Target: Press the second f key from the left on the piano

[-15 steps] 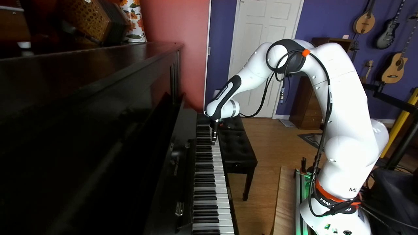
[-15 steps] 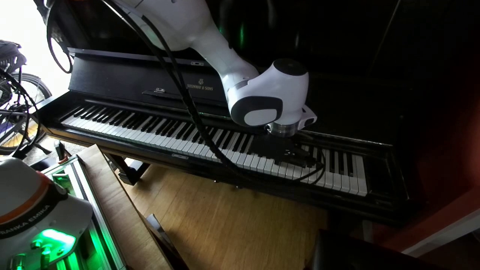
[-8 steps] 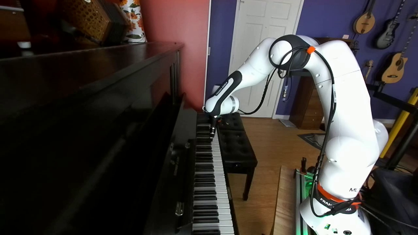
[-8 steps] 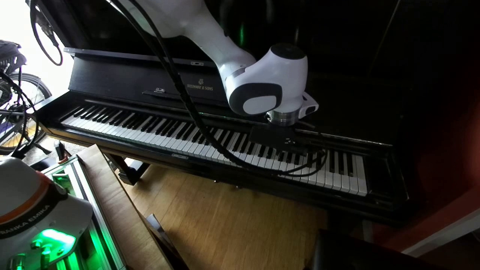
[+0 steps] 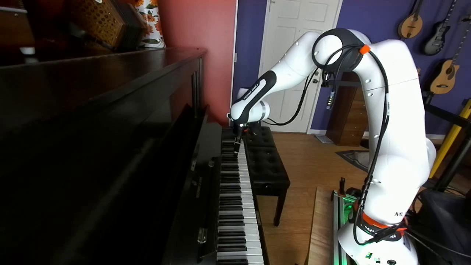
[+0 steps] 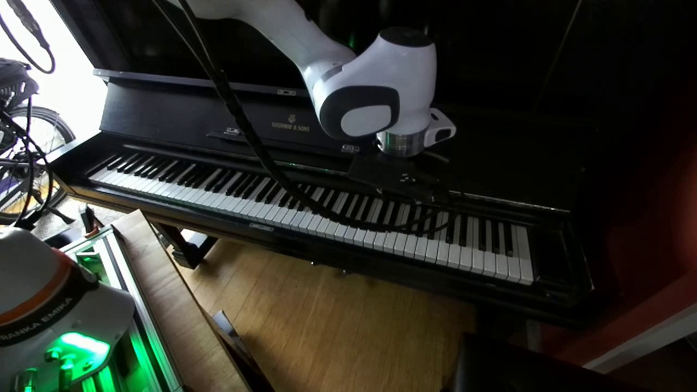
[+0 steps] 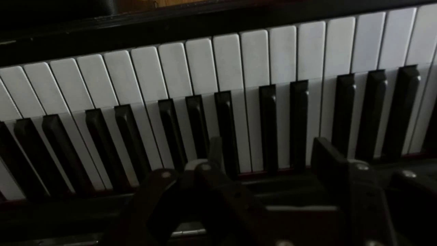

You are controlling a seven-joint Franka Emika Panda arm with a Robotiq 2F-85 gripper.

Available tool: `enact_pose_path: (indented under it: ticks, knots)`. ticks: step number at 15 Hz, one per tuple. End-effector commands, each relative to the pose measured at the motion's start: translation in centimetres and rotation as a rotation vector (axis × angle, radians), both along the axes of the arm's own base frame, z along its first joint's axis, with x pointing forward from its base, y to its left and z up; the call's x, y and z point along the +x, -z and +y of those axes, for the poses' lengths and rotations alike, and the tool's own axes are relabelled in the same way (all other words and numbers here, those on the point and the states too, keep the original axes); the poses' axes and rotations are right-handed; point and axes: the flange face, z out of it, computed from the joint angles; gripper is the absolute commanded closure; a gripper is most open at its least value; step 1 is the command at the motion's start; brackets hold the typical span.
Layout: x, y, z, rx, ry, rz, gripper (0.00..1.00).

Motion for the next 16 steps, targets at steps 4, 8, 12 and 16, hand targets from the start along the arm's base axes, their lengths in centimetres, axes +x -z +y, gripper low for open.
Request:
enact_pose_path:
  ticks: [4,8,12,16]
  knots:
    - [-1.7,-6.3,2.9,-0.038,0.049,0.034,0.0]
    - [-2.5,-9.6,4.2,-0.061,0.048,0.065,0.0]
    - [-3.2,-12.6,5.3,-0.084,0.052,0.061,0.0]
    - [-3.9,-14.5,5.8,-0.101,0.074,0.057,0.0]
